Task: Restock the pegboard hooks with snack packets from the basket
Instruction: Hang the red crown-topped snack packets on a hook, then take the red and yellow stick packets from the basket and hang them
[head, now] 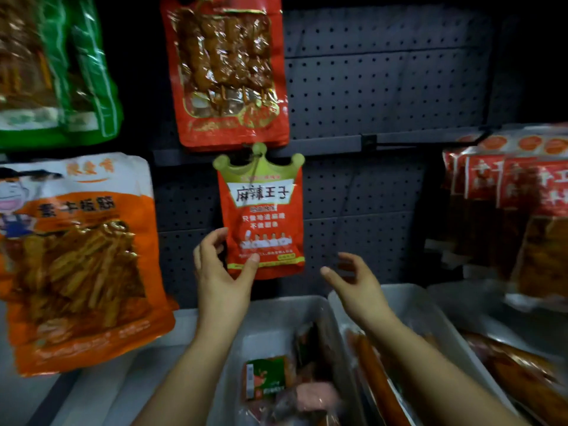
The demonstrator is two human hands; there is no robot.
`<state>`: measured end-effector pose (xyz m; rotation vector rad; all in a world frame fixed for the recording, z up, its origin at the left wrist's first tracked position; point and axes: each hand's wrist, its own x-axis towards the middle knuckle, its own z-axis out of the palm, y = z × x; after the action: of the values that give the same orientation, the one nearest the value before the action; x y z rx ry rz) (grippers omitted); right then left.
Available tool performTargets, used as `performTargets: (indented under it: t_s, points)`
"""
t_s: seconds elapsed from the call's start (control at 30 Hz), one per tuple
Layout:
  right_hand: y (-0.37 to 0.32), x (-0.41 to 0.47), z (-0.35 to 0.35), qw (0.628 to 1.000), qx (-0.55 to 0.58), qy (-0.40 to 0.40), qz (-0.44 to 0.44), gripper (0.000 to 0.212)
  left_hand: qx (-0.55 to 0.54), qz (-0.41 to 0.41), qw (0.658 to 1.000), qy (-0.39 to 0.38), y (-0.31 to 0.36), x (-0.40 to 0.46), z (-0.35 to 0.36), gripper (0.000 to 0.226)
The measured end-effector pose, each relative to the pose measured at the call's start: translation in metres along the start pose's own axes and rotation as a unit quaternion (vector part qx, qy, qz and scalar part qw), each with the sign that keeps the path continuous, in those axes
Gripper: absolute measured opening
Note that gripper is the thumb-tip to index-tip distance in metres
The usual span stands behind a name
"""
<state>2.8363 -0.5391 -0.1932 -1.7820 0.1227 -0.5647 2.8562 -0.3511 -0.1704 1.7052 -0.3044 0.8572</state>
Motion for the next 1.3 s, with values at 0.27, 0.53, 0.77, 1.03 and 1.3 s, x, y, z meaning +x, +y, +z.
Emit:
performTargets:
  t_s: [0.27,0.53,0.77,1.03,1.3]
  points:
    - [0.033,-0.115,-0.157,0.999,0.011,0.038,-0.026,0.009,-0.224,-0.011,0.924,-0.310,0.081,-0.127,0.088,0.033]
    - [0.119,-0.290,-0.359,0.945,-0.090,0.261,0.173,0.018,-0.304,-0.120,0.741,-0.587,0.126,-0.331,0.216,0.021]
    - [0.253,-0.384,-0.460,0.843,-0.188,0.320,0.389,0.014,-0.164,-0.198,0.641,-0.724,0.096,-0.494,0.298,0.025]
    - [0.356,-0.377,-0.515,0.773,-0.291,0.225,0.517,0.069,-0.088,-0.276,0.578,-0.763,0.097,-0.575,0.356,0.020]
    - [0.372,-0.366,-0.474,0.817,-0.147,0.349,0.435,0.042,-0.077,-0.429,0.607,-0.664,0.097,-0.598,0.372,0.031]
